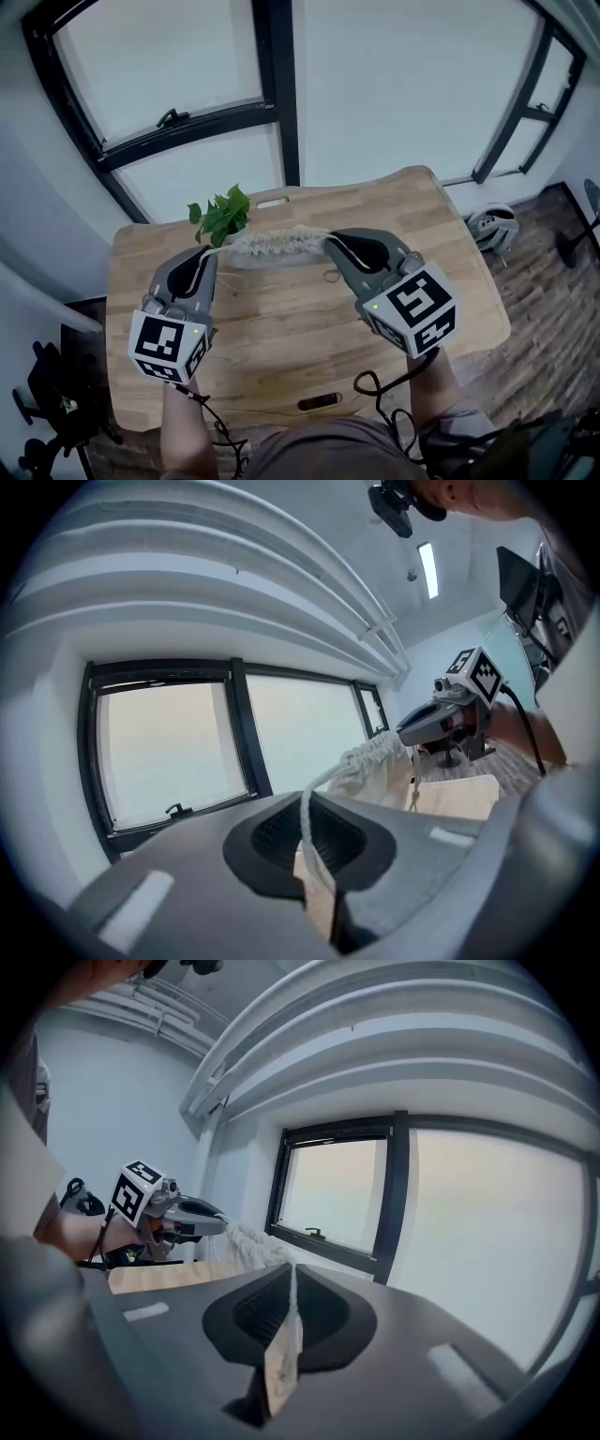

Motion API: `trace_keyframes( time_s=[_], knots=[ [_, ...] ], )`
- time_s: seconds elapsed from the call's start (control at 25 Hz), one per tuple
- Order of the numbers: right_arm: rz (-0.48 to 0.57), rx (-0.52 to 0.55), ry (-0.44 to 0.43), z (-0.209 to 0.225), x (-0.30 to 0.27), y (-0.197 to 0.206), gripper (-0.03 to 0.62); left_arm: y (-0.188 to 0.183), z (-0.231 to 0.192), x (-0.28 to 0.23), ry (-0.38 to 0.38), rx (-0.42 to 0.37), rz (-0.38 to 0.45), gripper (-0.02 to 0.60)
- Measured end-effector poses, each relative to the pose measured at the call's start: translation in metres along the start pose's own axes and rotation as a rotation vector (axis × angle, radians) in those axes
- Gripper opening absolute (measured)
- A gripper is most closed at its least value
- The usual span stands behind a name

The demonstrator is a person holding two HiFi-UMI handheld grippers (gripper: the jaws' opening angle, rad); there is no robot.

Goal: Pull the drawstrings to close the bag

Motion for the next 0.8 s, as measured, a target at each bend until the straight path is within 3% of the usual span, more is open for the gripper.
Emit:
trace_keyframes(
  time_s=[0.8],
  knots=[
    [0.05, 0.011, 0.035, -0.005, 0.015, -0.007, 0.035, -0.016, 0.008, 0.008, -0.016, -0.015, 0.032, 0.003]
  ],
)
Point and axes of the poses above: the fingertips, and each gripper's own axes: x backward along the fingers, z to its right, y out of its underside, the point moved 7 cm from there along x, backward along the fingers, and after that the axes turned 3 degrees about -x, right-handed, at the moved point
